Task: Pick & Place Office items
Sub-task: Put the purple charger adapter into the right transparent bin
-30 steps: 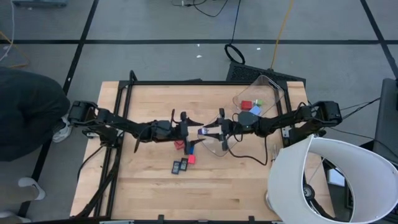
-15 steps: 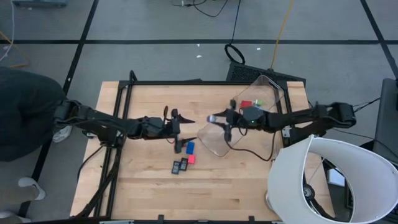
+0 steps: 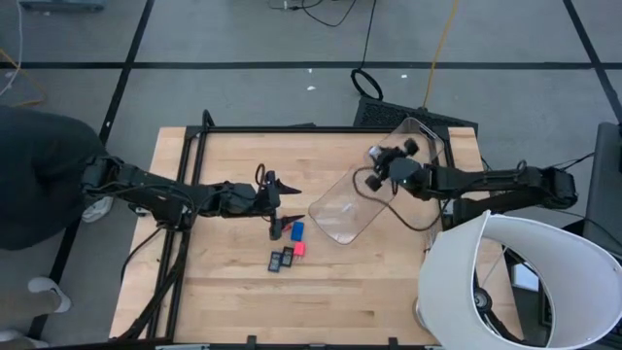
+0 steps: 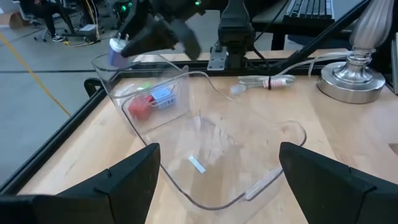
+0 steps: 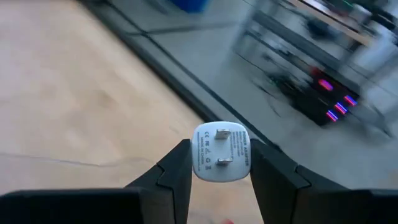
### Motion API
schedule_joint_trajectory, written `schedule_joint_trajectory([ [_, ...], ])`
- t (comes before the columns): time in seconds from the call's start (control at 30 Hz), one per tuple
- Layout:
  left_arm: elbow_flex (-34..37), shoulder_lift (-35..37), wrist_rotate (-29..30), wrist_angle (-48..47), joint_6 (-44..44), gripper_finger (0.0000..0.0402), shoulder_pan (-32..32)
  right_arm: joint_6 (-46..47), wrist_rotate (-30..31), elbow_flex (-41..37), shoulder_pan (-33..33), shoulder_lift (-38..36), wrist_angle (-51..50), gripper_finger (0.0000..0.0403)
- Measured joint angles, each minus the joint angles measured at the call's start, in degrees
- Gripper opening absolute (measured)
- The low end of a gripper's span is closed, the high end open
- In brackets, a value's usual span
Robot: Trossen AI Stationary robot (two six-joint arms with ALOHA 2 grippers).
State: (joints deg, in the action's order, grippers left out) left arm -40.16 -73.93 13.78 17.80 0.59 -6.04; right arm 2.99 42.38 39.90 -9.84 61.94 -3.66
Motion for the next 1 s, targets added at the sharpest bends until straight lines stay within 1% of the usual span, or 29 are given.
schedule_joint_trajectory([
  [0.13, 0.0, 0.0, 0.0, 0.04, 0.14, 0.0333, 0.0, 5.95, 1.03, -0.17, -4.32, -1.24, -6.03, 0.0122],
  [0.47, 0.0, -0.02, 0.02, 0.04, 0.16, 0.0333, 0.0, 12.09, 0.62, -5.18, -14.16, -2.15, -7.06, 0.0125],
  [0.53, 0.0, -0.02, 0.01, 0.04, 0.16, 0.0333, 0.0, 12.8, -1.84, -5.98, -16.06, -2.17, -7.26, 0.0129],
  [0.63, 0.0, -0.02, 0.02, 0.09, 0.16, 0.0333, 0.0, 12.89, -5.06, -6.98, -18.97, -2.17, -7.5, 0.0125],
  [0.8, 0.0, -0.04, 0.02, 0.11, 0.19, 0.0333, 0.0, 12.89, -6.58, -8.35, -22.91, -2.17, -7.54, 0.0123],
  [1.0, 0.0, -0.04, 0.02, 0.15, 0.21, 0.0333, 0.0, 12.87, -6.61, -10.31, -26.26, -2.17, -7.49, 0.0127],
])
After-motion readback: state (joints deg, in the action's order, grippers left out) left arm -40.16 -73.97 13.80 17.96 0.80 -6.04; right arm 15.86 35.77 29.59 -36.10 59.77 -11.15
